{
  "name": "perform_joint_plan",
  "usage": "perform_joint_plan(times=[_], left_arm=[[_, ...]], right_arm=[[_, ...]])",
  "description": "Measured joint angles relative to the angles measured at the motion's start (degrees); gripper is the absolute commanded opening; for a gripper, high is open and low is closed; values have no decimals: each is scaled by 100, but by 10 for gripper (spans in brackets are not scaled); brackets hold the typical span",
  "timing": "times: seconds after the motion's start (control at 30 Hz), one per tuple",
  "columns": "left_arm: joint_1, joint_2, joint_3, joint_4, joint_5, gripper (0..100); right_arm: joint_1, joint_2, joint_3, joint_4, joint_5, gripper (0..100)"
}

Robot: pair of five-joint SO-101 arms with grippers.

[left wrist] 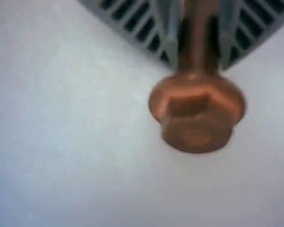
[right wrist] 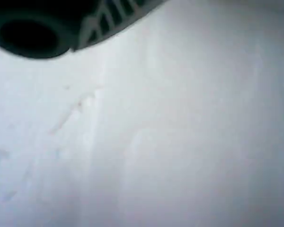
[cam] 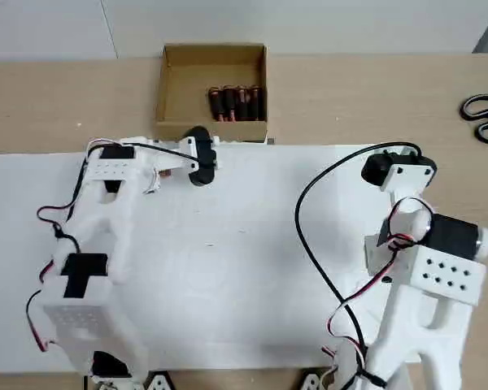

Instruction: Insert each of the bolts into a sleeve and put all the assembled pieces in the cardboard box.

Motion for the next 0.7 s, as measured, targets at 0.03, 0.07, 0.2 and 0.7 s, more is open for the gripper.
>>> perform_joint_plan(times=[0.03,0.07,0.2,0.7], left_arm=[[0,9,-62,79,0,6],[0,9,-141,193,0,6],[44,26,-440,747,0,6],[88,35,-2910,4211,0,6]], right_arm=[[0,0,0,0,0,4],[0,0,0,0,0,4],[0,0,0,0,0,4],[0,0,0,0,0,4]])
